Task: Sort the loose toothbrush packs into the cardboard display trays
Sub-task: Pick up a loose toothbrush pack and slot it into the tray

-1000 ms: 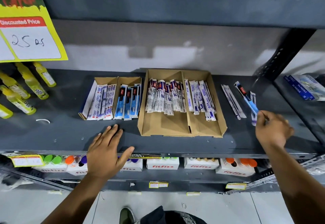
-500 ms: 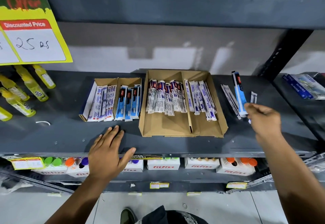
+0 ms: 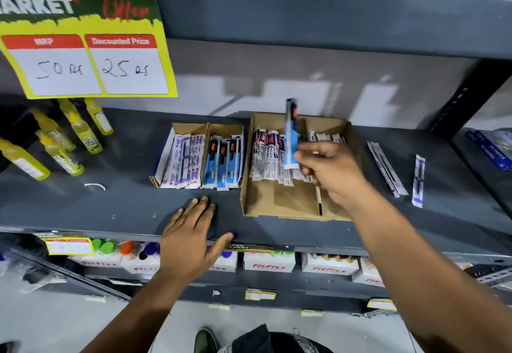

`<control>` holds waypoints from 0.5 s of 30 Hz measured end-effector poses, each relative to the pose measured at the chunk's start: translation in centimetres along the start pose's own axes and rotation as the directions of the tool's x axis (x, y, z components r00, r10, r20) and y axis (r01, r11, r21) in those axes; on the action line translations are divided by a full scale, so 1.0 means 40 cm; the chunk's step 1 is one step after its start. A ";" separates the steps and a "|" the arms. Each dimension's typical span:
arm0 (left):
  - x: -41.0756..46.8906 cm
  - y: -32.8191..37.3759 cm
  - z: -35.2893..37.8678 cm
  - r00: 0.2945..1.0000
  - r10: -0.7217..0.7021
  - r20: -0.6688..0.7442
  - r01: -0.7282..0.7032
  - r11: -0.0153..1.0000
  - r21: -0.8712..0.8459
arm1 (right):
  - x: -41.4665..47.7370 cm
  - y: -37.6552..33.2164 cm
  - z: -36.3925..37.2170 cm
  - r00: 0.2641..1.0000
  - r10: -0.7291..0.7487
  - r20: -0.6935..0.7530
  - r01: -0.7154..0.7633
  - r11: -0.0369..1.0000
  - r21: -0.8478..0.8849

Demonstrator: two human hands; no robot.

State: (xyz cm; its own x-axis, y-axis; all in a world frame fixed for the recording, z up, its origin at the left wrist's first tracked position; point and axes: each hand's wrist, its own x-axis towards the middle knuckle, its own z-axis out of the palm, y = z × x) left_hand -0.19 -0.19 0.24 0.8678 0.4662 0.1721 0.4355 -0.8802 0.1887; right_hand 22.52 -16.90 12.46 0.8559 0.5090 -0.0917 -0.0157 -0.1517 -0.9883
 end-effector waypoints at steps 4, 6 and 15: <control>-0.003 -0.014 -0.003 0.999 0.044 0.015 -0.044 0.999 0.018 | 0.046 -0.016 0.151 0.999 -0.017 0.045 0.024 0.984 -0.174; -0.005 -0.017 -0.003 0.997 0.071 0.021 -0.071 0.997 0.006 | 0.071 -0.017 0.209 0.996 -0.035 0.084 0.056 0.961 -0.271; -0.012 -0.030 -0.003 0.993 0.112 0.020 -0.112 0.994 -0.008 | 0.142 0.012 0.378 0.985 0.070 0.158 0.070 0.675 -0.734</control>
State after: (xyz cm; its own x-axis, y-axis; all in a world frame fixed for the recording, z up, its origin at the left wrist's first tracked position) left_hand -1.14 0.66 0.05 0.9159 0.3626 0.1724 0.3336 -0.9262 0.1758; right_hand 19.54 -1.26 9.63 0.7600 0.6249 -0.1785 0.4291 -0.6888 -0.5843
